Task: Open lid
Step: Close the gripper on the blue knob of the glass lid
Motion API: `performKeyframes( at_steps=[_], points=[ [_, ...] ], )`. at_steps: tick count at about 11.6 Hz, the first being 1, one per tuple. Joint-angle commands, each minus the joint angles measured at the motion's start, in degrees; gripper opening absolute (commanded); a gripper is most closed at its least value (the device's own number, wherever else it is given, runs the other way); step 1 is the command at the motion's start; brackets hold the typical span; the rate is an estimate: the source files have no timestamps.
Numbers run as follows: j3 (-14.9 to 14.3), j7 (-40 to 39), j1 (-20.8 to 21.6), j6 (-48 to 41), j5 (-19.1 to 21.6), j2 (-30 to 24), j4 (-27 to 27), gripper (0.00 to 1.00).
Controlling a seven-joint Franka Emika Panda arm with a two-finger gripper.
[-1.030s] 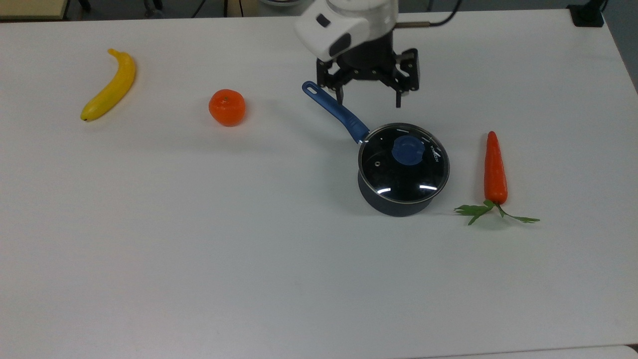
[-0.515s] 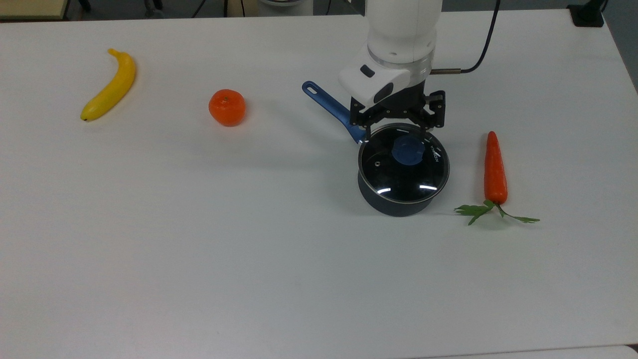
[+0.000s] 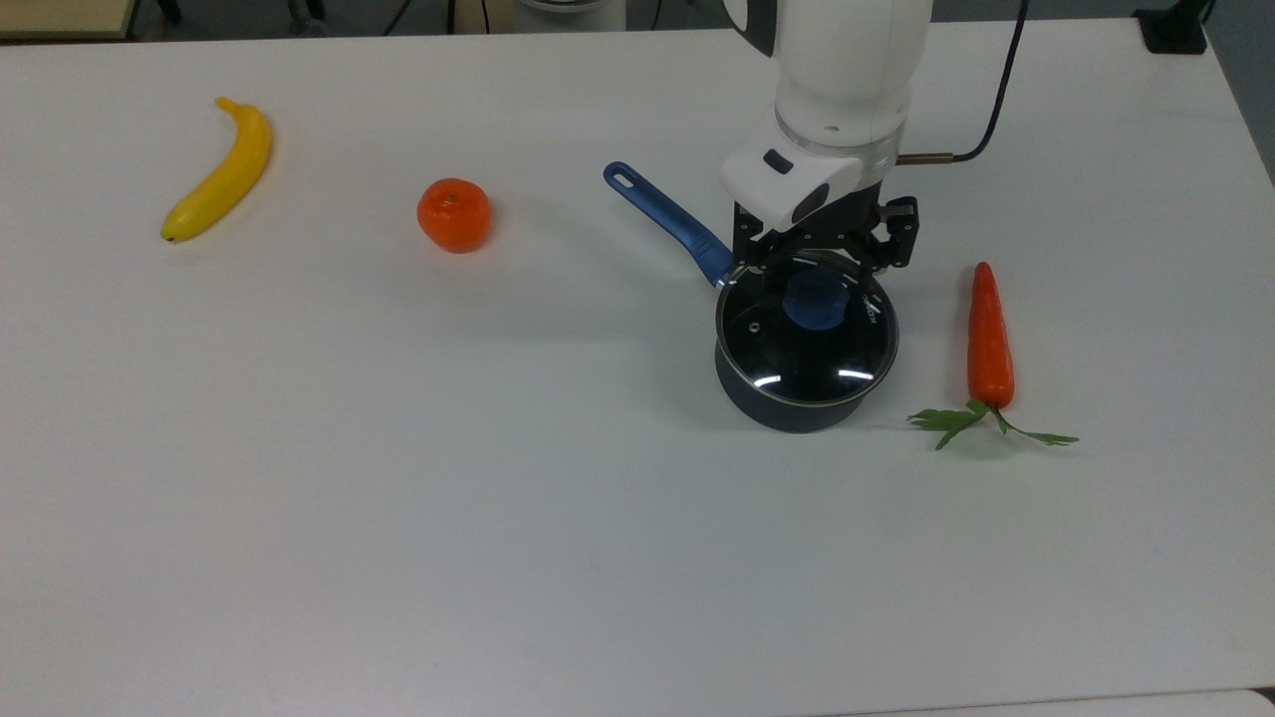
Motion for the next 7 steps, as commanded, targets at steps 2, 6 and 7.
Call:
performKeyframes(
  at_steps=[2,6,7],
  points=[
    [-0.59,1.32,0.97,1.39,-1.51,1.66,0.35,0.77],
    [-0.59,1.41,0.96,1.91,-1.59,1.75,0.26,0.55],
    [-0.59,1.58,0.97,2.18,-1.59,1.75,0.18,0.44]
  ],
)
